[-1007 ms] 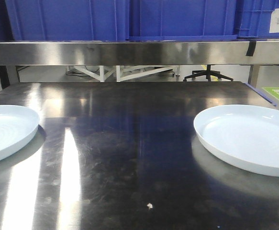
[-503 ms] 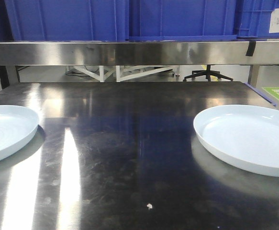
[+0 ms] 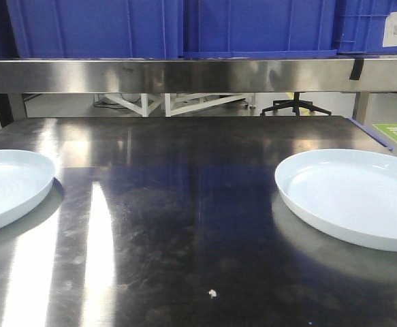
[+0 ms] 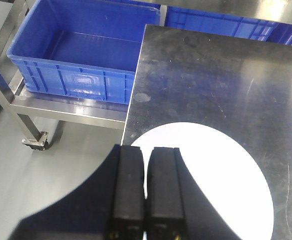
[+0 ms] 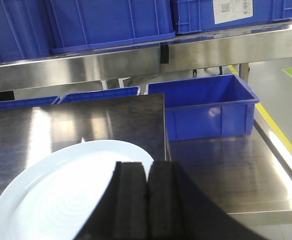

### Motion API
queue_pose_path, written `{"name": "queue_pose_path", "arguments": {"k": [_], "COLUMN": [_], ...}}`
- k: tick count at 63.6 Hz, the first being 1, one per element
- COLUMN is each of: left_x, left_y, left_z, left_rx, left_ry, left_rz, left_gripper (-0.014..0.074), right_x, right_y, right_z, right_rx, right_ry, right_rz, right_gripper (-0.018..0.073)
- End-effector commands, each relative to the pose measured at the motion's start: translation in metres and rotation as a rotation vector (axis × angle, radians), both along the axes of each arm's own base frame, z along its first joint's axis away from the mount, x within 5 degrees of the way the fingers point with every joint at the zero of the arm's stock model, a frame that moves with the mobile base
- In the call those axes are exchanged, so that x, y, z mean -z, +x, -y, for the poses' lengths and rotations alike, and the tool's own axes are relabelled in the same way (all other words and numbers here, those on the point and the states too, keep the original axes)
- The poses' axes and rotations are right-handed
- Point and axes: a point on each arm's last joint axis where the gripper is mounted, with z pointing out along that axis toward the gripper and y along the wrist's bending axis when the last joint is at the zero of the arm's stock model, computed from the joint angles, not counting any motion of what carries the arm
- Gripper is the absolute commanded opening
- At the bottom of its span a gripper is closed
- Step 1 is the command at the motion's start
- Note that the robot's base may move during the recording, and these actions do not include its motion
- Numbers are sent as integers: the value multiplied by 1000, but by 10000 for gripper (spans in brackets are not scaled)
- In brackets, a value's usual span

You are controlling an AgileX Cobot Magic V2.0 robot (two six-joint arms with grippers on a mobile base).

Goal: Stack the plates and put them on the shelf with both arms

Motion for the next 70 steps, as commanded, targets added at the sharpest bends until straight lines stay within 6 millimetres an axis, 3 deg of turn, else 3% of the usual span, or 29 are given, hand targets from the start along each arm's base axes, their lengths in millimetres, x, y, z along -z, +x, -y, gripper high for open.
{"name": "queue_pose_path", "arguments": {"k": [1, 12, 21, 28, 34, 47, 70], "left_x": [-19, -19, -19, -19, -18, -18, -19], "left_y": [3, 3, 3, 3, 3, 3, 3], "left_z": [3, 2, 2, 2, 2, 1, 2], "left_rx": [15, 14, 14, 14, 14, 13, 17], "left_ry": [-19, -2, 1, 1, 1, 2, 3], "left_rz": [114, 111, 111, 111, 107, 100, 119], "left_gripper": [97, 97, 97, 97, 97, 97, 97], "right_x": [-14, -35, -65, -87, -98, -93, -80], "right_y": [-2, -6, -4, 16, 48, 100, 139], "right_z": [0, 0, 1, 2, 2, 1, 0], "right_rx": [1, -3, 8, 16, 13, 4, -1], "right_ry": [-4, -3, -17, -40, -44, -12, 5], "right_rz": [162, 288, 45, -132, -240, -328, -271], "right_gripper": [51, 51, 51, 51, 51, 51, 51]}}
